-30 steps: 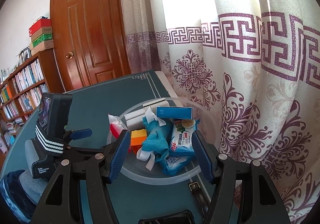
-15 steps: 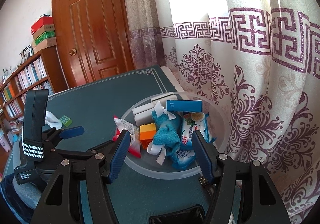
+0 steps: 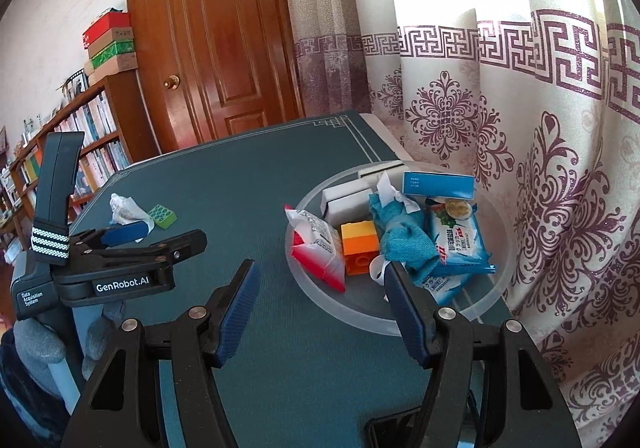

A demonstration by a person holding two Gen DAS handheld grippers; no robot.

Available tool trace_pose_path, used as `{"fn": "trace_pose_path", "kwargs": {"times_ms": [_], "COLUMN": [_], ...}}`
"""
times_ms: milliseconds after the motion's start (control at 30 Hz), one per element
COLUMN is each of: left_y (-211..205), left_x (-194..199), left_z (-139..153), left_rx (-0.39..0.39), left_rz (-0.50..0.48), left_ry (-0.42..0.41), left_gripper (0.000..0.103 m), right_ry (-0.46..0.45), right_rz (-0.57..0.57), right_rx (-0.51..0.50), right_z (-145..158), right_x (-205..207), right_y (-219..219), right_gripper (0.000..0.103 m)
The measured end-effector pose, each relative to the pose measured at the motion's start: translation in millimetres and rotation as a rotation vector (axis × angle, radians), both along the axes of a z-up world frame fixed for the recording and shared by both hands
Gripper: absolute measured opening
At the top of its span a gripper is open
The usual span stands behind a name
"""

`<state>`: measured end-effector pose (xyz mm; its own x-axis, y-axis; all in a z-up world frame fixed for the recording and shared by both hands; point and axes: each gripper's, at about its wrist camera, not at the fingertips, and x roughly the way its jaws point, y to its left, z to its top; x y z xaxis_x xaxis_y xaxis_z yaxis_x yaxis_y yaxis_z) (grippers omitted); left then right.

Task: Organize objects
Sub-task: 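Withdraw both open tools from the bowl back over the table, then move the open left tool toward the white plastic-wrapped packet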

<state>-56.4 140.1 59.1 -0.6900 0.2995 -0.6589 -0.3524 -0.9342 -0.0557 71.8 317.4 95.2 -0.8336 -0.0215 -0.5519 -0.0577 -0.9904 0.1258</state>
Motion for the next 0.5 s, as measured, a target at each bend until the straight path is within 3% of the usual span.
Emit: {"fn": "trace_pose_path", "kwargs": {"times_ms": [200,500], "left_y": [-32,-64], "left_x": [-8,-12], "left_z": [-1,-2], "left_rx": [-0.013,-0.016], "left_rz": [0.105,0.176], "left_ry": [-0.002,0.0], "left_gripper": [0.102,0.102], "right_ry": [-0.025,-0.082], "right_rz": [0.057,0.127], "right_rx": [0.003,-0.009], "right_z": [-8,-24], "right_x": [-8,-25], "right_y": [-24,-54], "right_gripper": [0.066,0.069]}}
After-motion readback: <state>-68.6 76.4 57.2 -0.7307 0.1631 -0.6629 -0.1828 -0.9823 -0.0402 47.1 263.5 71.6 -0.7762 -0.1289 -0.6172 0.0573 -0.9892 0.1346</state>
